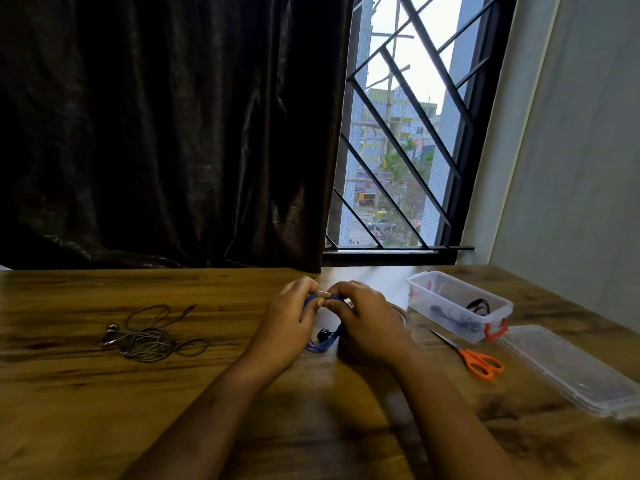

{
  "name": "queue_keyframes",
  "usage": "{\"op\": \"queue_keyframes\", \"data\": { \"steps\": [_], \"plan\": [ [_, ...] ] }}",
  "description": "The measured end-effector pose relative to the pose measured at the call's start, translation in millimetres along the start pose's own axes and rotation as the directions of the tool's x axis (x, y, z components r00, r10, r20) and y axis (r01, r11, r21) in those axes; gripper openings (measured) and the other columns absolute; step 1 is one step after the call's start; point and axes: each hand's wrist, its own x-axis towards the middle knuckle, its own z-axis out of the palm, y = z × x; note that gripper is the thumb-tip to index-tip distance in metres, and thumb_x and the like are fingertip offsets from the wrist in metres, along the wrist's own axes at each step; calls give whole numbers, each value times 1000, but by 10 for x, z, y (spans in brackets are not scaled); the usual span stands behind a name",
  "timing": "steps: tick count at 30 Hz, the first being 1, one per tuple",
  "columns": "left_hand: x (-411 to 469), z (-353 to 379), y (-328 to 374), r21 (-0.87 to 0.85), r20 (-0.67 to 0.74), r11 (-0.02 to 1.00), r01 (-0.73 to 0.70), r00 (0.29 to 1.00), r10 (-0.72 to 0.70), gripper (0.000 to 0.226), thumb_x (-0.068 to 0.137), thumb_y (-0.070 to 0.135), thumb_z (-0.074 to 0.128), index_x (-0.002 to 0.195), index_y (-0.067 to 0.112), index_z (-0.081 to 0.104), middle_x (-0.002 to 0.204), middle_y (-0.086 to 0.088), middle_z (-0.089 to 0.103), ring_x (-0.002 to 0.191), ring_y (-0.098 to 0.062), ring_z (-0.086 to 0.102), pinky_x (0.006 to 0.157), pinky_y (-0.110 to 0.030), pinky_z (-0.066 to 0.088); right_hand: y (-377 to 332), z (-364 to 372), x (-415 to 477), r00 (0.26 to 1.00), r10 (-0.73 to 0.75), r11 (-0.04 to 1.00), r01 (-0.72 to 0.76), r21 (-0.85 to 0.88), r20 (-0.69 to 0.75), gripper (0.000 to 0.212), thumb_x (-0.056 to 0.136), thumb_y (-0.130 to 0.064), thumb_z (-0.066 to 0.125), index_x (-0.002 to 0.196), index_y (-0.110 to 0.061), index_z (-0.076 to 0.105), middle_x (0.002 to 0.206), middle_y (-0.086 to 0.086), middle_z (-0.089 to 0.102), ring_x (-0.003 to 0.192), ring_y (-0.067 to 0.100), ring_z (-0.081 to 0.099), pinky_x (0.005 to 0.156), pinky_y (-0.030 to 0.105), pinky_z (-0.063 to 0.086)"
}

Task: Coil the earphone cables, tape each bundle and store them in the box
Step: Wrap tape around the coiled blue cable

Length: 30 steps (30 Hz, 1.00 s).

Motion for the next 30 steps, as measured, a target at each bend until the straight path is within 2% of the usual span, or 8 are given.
{"op": "queue_keyframes", "data": {
  "steps": [5, 9, 13, 17, 20, 25, 30],
  "plan": [
    [-13, 2, -9, 52, -17, 998, -40, 999, 41, 9, 95, 12, 47, 94, 20, 50, 87, 13, 44, 86, 5, 43, 68, -11, 37, 3, -3, -7, 998, 21, 992, -30, 127, 67, 11, 99, -28, 48, 91, -26, 56, 87, -14, 47, 75, 2, 49, 63, 16, 36],
    [-19, -9, 3, 46, -26, 997, -57, 998, 59, 11, 95, 12, 48, 96, 22, 52, 90, 14, 46, 82, 0, 47, 66, -15, 40, -6, -36, 0, 995, 39, 965, -62, 255, 94, 14, 99, -23, 46, 94, -20, 59, 90, -14, 47, 78, 1, 49, 62, 7, 38],
    [-30, -64, -11, -21, -68, 999, -25, 997, 23, 10, 92, 11, 54, 94, 20, 59, 83, 8, 57, 68, -8, 57, 56, -18, 48, 26, -8, 8, 995, 31, 975, -52, 216, 100, 16, 99, -25, 47, 94, -20, 61, 93, -10, 49, 80, 3, 49, 68, 21, 41],
    [-21, -71, 27, -218, -84, 972, 92, 990, -112, 14, 88, 7, 61, 86, 21, 64, 77, 4, 66, 59, -7, 62, 52, -17, 50, 68, 23, 8, 993, 33, 964, -63, 258, 118, 16, 99, -29, 47, 91, -24, 60, 86, -8, 55, 74, 7, 50, 67, 28, 40],
    [-4, -74, 60, -413, -64, 892, 182, 972, -228, 16, 84, 1, 65, 84, 17, 67, 78, -1, 70, 66, -15, 67, 53, -20, 52, 49, 1, 5, 992, 8, 974, -35, 222, 123, 19, 100, -29, 44, 90, -25, 60, 84, -5, 60, 79, 13, 56, 71, 32, 44],
    [-6, -87, 100, -569, -21, 789, 232, 955, -297, 15, 80, -2, 68, 82, 13, 66, 72, 1, 71, 57, -4, 63, 48, -17, 49, 51, -1, 14, 994, -26, 988, 9, 154, 109, 17, 100, -27, 43, 91, -27, 58, 80, -10, 56, 79, 12, 55, 66, 26, 41],
    [-1, -101, 96, -628, 22, 731, 267, 945, -326, 17, 79, -2, 69, 85, 13, 66, 77, -1, 73, 62, -8, 63, 46, -18, 46, 82, 10, 22, 995, -55, 990, 44, 133, 80, 14, 100, -27, 44, 92, -32, 55, 83, -12, 53, 78, 3, 51, 63, 18, 36]
  ]
}}
